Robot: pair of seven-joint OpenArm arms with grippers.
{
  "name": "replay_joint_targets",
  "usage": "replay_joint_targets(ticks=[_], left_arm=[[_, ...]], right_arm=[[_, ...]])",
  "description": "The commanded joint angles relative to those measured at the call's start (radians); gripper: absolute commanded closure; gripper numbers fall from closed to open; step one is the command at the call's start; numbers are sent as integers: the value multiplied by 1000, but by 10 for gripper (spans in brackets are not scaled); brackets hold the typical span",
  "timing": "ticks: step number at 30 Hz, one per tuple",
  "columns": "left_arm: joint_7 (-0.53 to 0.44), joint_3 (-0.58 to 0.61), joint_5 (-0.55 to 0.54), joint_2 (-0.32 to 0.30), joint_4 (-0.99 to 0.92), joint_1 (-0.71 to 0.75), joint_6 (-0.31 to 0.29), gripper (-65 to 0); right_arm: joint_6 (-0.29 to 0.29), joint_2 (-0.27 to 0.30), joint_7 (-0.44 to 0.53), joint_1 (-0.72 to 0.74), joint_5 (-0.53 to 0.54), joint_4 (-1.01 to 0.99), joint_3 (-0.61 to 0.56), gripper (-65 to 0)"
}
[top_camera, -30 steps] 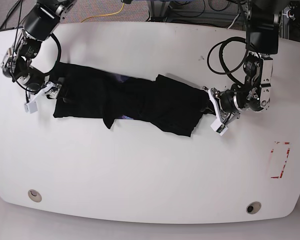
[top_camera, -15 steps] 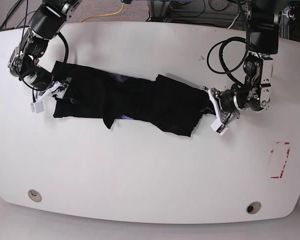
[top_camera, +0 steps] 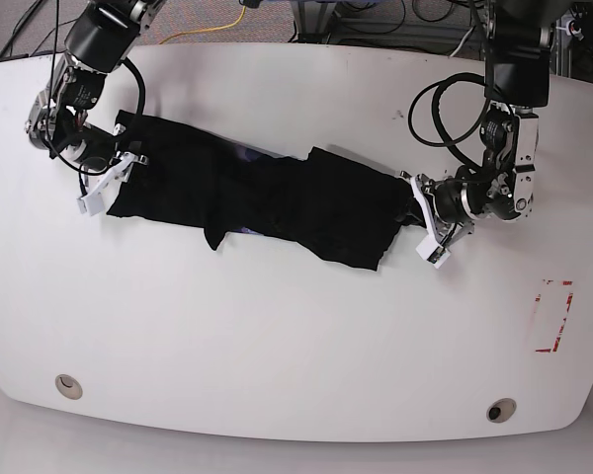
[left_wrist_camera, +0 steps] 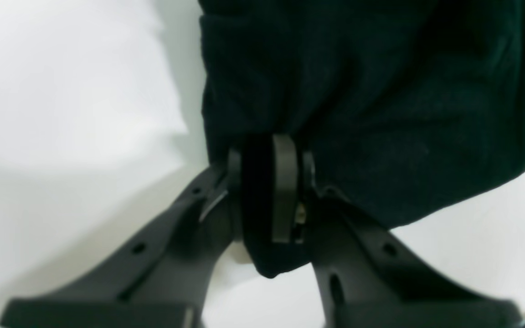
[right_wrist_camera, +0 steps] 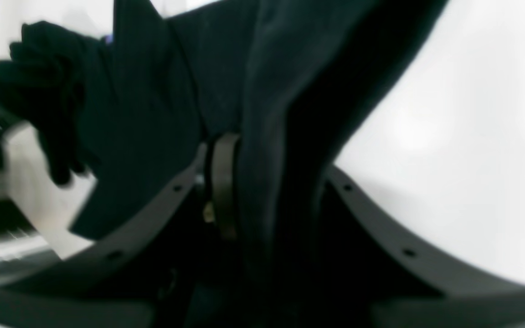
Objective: Layout the t-shirt on the table in an organized manner, then fold the t-shirt properly
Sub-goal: 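Grasp the strip end with the right gripper, then push both held strip ends toward each other to fold the strip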
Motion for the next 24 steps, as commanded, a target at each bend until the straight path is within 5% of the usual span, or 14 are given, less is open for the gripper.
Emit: replay_joint_targets(ticks=[1,8,14,24], left_arm=[[51,4,54,-2,-4,1,13,-69],[51,4,54,5,-5,1,13,-69],[51,4,54,25,-5,1,21,-69],[51,4,52,27,-2,1,73,-69]], right_arm=[[-4,-2,-24,6,5,86,-5,-143],[-4,-31,-70,-32,163,243,-9,-11],[-4,-45,-85,-37,327,367,-17,-2],[-47,-53,-85,-32,444,410,-90,-3]])
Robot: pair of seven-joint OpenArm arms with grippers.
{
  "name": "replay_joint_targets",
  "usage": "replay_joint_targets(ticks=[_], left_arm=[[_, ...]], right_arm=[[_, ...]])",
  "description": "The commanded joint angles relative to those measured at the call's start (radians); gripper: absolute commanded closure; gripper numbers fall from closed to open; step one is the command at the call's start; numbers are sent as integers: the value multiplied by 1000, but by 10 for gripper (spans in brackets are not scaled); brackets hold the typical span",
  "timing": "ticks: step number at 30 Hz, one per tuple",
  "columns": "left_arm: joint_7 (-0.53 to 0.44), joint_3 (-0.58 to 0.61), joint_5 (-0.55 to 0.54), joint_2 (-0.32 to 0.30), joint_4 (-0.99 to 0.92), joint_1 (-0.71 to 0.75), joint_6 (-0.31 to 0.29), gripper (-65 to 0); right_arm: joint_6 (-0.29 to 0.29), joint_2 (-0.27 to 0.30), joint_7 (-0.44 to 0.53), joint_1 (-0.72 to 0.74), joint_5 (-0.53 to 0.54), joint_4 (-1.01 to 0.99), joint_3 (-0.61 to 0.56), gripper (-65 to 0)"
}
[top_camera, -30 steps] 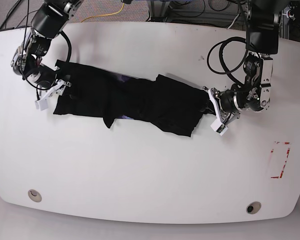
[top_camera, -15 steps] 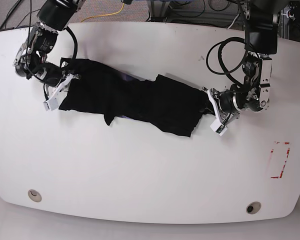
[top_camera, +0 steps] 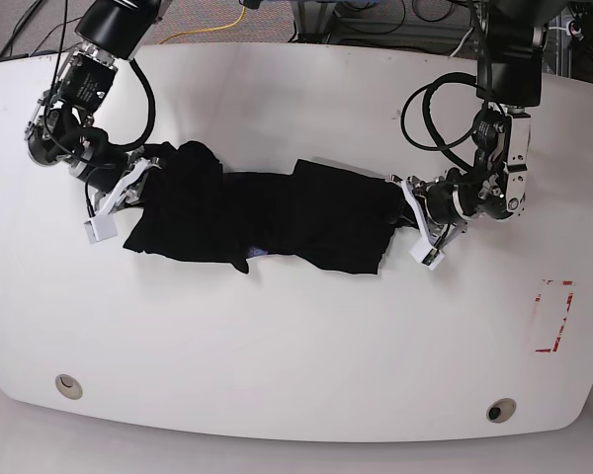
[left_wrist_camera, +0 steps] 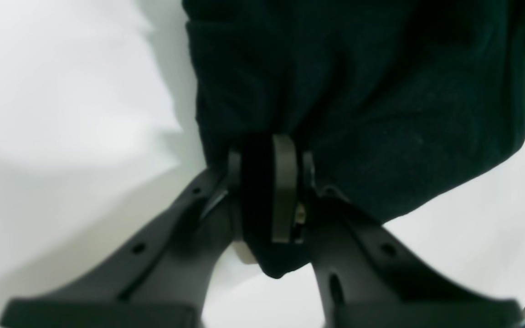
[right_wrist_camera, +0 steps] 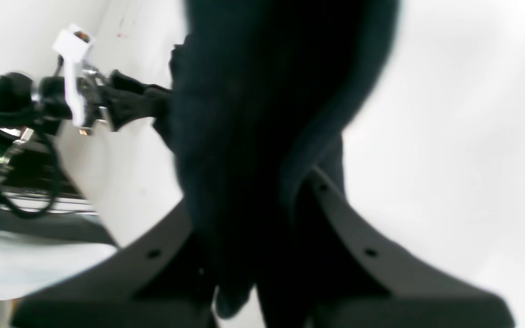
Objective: Layout the t-shirt on the table in an organized manner, then fold the t-shirt properly
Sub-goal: 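Push both held strip ends toward each other to fold the strip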
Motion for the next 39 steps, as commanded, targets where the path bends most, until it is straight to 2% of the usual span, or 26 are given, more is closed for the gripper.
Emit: replay_joint_targets(ticks=[1,5,9,16,20,28,34,39], left_arm=[[51,5,52,-6,-1,1,20,-69],[51,5,52,8,0,-1,20,-69],[53,5,52,28,0,-1,22,-69],[59,-1,52,74,3,13,22,-69],[59,-43,52,107,0,16,22,-69],[59,-69,52,115,2,27,22,-69],[59,-70,52,115,2,28,22,-69],[59,-70,52,115,2,30,22,-69]], right_arm=[[-2,14,22,24,99,18,-42,-3],[-3,11,22,41,153,20,-94,-3],[-3,-34,22,75,154,18,-114,-3],[-3,-109,22,112,87,18,-145,-3],[-3,-139,22,127,36,16,-174,-3],[-5,-150,43,181,-110,21,-219,-3],[-5,-132,80,221,-231,24,-277,-5],[-5,-132,114,231,-285,24,-338,-6]])
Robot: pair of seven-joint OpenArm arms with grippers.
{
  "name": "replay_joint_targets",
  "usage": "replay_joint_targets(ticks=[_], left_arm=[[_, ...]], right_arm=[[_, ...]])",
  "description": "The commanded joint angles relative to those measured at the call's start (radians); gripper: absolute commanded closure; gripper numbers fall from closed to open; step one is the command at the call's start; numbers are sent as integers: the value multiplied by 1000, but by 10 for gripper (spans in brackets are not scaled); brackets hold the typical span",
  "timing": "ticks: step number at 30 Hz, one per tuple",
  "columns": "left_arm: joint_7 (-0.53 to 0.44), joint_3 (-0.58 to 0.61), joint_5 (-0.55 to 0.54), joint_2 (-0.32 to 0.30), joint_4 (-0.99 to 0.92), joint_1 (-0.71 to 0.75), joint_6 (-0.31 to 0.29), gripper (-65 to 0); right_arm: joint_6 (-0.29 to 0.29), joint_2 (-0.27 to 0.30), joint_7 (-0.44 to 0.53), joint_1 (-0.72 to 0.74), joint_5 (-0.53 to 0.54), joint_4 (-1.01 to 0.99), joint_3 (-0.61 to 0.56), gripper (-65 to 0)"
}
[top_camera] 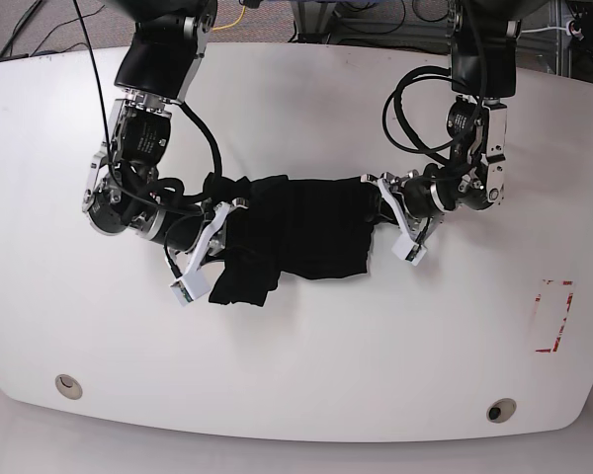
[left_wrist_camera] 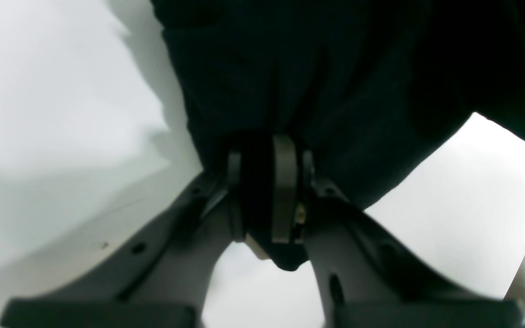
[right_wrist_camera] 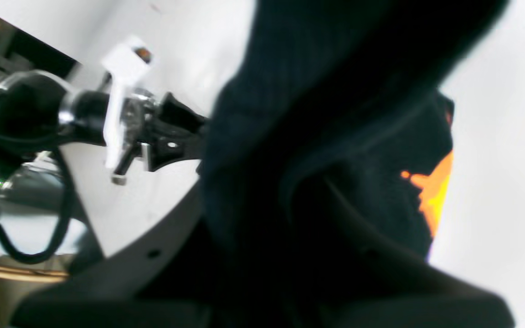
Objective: Layout the t-shirt on the table in an organized manner, then fold the t-shirt properly
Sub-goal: 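Push both held strip ends toward each other to fold the strip, then fold the strip end with the right gripper over the bundle and release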
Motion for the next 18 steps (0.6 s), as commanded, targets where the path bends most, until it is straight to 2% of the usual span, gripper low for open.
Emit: replay_joint_targets(ticks=[1,6,8,10,14,18], left_arm=[[52,1,51,-7,2,2,11,-69],[52,0,51,-7,2,2,11,-69],[52,0,51,-7,2,2,11,-69],[52,0,51,-7,2,2,11,-69],[52,0,51,-7,2,2,11,-69],[52,0,51,-7,2,2,11,-69]], right_arm=[[0,3,58,23,11,23,-52,-6],[-2,3,98,31,-34,23,-152,-10],[-19,0,101,34,-43,23,-180,-25],[-46,0,106,35,-46,23,-204,-75],[-119,-3,129,35,-48,23,-246,-263],[-155,-3,164,37,-52,33,-278,-374]])
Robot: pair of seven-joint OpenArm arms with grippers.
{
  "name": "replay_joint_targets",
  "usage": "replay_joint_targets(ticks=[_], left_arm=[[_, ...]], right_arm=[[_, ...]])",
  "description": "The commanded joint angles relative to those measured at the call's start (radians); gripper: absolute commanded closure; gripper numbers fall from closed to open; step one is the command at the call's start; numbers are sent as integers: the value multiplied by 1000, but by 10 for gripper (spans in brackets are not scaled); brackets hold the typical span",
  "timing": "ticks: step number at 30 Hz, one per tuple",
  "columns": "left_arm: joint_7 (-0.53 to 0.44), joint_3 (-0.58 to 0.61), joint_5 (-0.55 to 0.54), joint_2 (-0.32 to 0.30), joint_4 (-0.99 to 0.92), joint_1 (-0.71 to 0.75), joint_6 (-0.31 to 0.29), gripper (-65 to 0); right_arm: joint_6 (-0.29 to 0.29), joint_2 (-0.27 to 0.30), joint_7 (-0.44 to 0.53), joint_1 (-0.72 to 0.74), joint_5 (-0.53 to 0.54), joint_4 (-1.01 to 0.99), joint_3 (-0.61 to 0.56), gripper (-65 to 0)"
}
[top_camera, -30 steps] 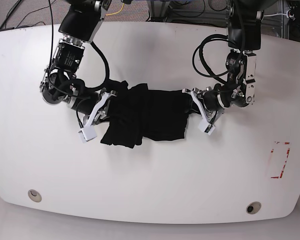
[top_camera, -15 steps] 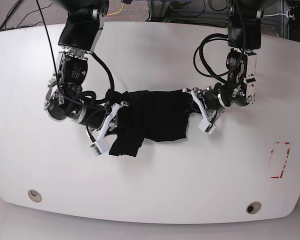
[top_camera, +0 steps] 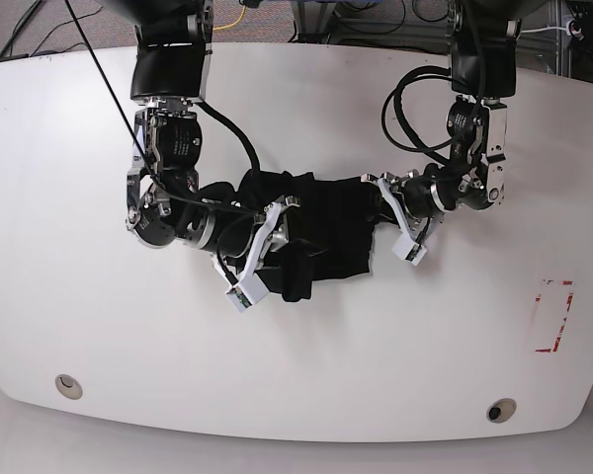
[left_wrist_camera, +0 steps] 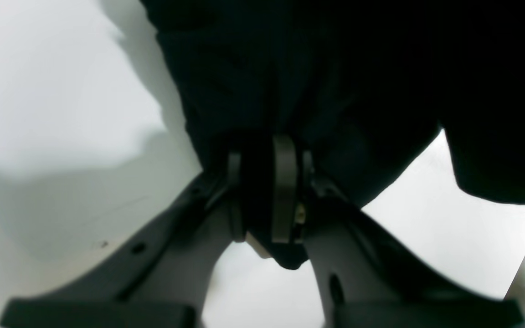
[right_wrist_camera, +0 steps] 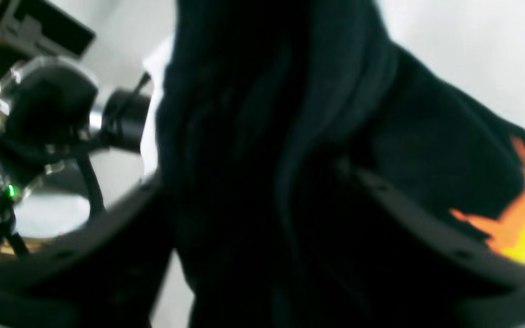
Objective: Layout the t-shirt on the table in an organized manner, then fold the t-shirt properly
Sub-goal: 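Fold the strip end with the right gripper over the bundle and release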
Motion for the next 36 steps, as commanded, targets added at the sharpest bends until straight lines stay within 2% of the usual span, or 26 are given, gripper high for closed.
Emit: replay_joint_targets(ticks=[1,8,10,14,20,30,33,36], left_arm=[[52,1,52,-7,1,0,11,-69],[50,1,52,-7,1,0,11,-69],[50,1,52,-7,1,0,11,-69],[50,1,51,-7,1,0,11,-69],[50,1,51,-7,1,0,11,-69],[50,-1,49,-7,20,-8,8,-72],[50,-15,26,-7,56,-8,6,-76],[50,-21,-17,-10,80,-8,6,-93]], right_arm=[[-7,-4,46,28,22,26,-18,-385],[-24,-8,53,82,21,17,-101,-407],[-45,-39,53,95,19,17,-135,-409],[-85,-77,53,125,19,17,-147,-409],[-88,-73,53,155,19,26,-145,-409],[-84,141,78,123,19,28,-149,-407],[-84,205,115,109,19,43,-149,-409],[-81,247,130,102,21,45,-149,-404]])
